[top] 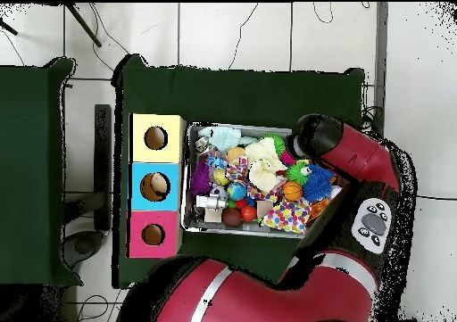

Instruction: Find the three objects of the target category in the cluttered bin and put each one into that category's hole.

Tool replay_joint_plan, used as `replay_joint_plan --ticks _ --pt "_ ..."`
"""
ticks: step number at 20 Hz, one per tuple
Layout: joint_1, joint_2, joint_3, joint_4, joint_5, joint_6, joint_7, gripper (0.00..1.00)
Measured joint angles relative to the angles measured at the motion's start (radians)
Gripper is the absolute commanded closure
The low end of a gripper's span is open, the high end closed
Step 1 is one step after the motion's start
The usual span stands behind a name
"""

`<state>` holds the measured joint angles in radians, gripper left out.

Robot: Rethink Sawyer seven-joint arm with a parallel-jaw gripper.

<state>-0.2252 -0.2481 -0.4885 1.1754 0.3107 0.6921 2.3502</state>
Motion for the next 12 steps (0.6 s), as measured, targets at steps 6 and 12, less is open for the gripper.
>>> replay_joint_plan --ticks 6,12 --pt "0.007 0.000 0.000 0.045 0.001 -0.015 0.000 0.00" --pt "0.014 0.001 0.000 0.070 0.007 -0.039 0.000 0.00"
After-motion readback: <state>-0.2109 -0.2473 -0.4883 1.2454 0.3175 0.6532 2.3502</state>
